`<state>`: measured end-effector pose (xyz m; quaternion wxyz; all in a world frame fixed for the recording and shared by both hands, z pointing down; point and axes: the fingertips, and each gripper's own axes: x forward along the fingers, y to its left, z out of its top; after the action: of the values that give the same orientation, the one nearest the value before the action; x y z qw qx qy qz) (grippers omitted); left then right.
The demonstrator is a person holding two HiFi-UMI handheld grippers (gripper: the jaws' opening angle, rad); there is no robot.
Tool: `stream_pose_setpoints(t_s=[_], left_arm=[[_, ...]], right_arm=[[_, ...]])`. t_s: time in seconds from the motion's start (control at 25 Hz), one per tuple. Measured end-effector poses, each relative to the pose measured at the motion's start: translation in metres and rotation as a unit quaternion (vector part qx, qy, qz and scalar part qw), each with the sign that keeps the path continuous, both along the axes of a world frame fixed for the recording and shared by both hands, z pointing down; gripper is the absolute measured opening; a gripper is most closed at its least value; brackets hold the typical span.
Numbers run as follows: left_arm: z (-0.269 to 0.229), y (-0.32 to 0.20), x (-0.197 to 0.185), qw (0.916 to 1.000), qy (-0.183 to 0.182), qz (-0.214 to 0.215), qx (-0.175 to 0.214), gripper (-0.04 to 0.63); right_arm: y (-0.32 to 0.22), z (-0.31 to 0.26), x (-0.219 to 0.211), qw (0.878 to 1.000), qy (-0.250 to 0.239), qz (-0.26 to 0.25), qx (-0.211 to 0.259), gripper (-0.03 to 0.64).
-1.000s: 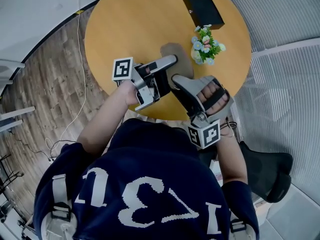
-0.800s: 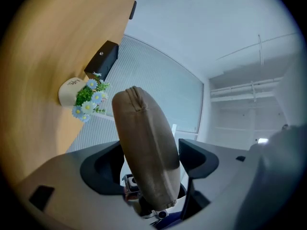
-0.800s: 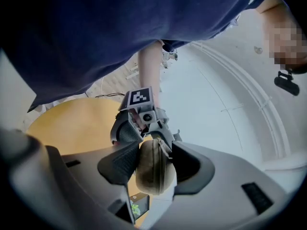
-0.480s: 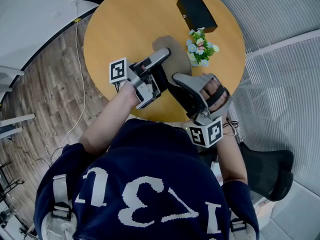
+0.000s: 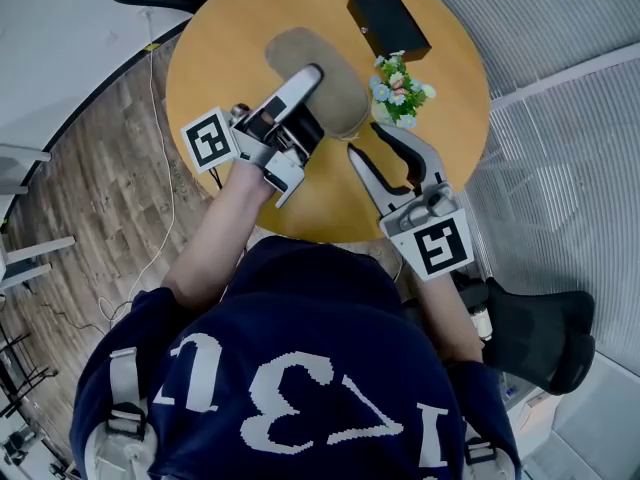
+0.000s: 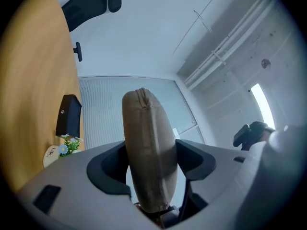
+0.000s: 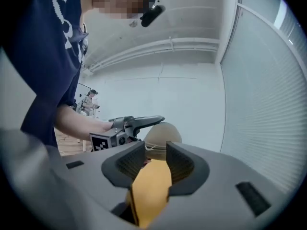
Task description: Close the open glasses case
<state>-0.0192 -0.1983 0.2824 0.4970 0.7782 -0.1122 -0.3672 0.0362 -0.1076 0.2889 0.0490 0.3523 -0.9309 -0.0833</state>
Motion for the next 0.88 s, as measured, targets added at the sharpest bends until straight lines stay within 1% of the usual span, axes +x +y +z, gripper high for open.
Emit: stream_pose_setpoints(t_s=[0.08,0.16,0.28,0.32,0.4,0.48,0.52,0.64,0.72,0.84,0.88], left_arm=[[-0.003,0.001,0.001,1.0000,0.000,-0.003,-0.004,0.299],[-0.003,0.000,0.002,0.9999,-0.001,-0.006,-0.008,0.299],[-0.002,-0.002,0.003,0.9998,-0.012,-0.010,-0.011,0.298],[-0.003,-0.002,0.003,0.9998,-0.015,-0.011,-0.010,0.297],[-0.004,-0.001,0.003,0.9997,-0.014,-0.014,-0.013,0.296],[-0.004,-0.001,0.004,0.9996,-0.011,-0.017,-0.018,0.293],[-0.004,-0.001,0.003,0.9996,-0.010,-0.019,-0.020,0.293],[-0.009,0.000,0.000,0.9994,-0.012,-0.031,-0.012,0.293],[-0.013,0.003,0.001,0.9989,-0.028,-0.037,0.005,0.293],[-0.015,0.006,0.004,0.9972,-0.051,-0.049,0.024,0.293],[-0.015,0.007,0.004,0.9967,-0.054,-0.054,0.027,0.291]], right_arm=[[0.003,0.003,-0.007,1.000,-0.001,-0.008,-0.007,0.144],[0.005,0.004,-0.011,1.000,-0.015,-0.017,-0.016,0.139],[0.009,0.004,-0.012,0.998,-0.036,-0.031,-0.029,0.091],[0.009,0.004,-0.012,0.998,-0.039,-0.034,-0.033,0.089],[0.008,0.004,-0.014,0.998,-0.040,-0.036,-0.032,0.078],[0.008,0.005,-0.016,0.999,-0.030,-0.031,-0.023,0.077],[0.009,0.007,-0.016,0.999,-0.025,-0.029,-0.026,0.080],[0.011,0.021,-0.015,0.997,-0.032,-0.027,-0.069,0.109],[0.011,0.031,-0.015,0.994,-0.046,-0.029,-0.098,0.124],[0.006,0.035,-0.017,0.988,-0.082,-0.027,-0.131,0.123],[0.004,0.037,-0.017,0.986,-0.092,-0.024,-0.140,0.110]])
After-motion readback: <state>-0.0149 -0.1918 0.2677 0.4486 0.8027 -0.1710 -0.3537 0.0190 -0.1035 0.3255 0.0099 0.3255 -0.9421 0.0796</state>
